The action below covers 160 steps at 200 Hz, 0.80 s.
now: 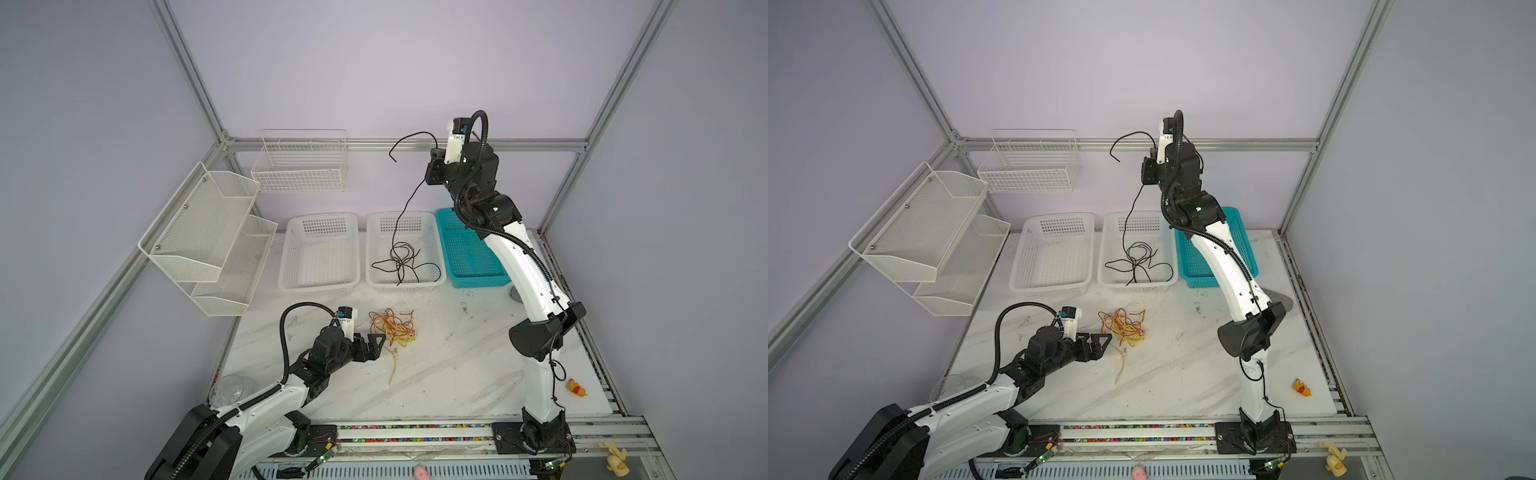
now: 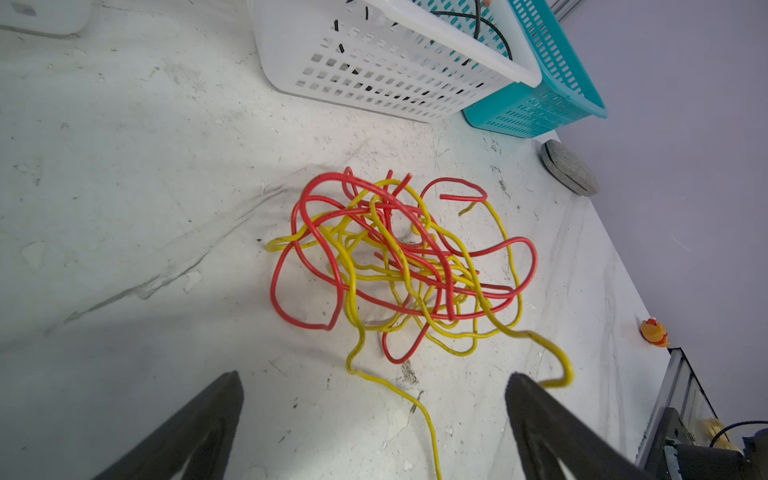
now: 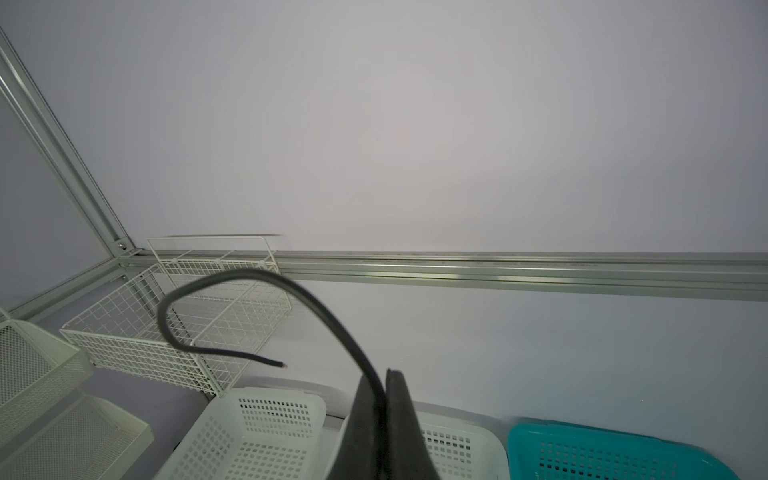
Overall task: Untangle the cables
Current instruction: 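Lower the black wire toward the white basket with the right gripper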
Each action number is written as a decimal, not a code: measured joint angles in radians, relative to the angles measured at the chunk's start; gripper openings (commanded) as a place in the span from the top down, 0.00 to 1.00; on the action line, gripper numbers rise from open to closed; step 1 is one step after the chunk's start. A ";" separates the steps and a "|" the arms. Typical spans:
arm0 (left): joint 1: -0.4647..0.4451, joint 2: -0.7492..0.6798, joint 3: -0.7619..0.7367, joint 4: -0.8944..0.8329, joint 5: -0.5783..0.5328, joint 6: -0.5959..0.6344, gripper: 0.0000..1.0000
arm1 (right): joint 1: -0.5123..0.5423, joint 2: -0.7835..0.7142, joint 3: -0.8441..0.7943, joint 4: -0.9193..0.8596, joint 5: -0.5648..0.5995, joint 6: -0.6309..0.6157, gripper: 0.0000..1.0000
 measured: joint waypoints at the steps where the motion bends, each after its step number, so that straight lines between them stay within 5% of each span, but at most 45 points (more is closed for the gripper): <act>1: 0.000 0.000 0.000 0.000 0.000 0.000 0.00 | 0.000 0.000 0.000 0.000 0.000 0.000 1.00; 160: 0.000 0.005 0.000 0.004 0.006 0.000 0.00 | -0.015 0.135 -0.164 0.015 0.113 -0.010 1.00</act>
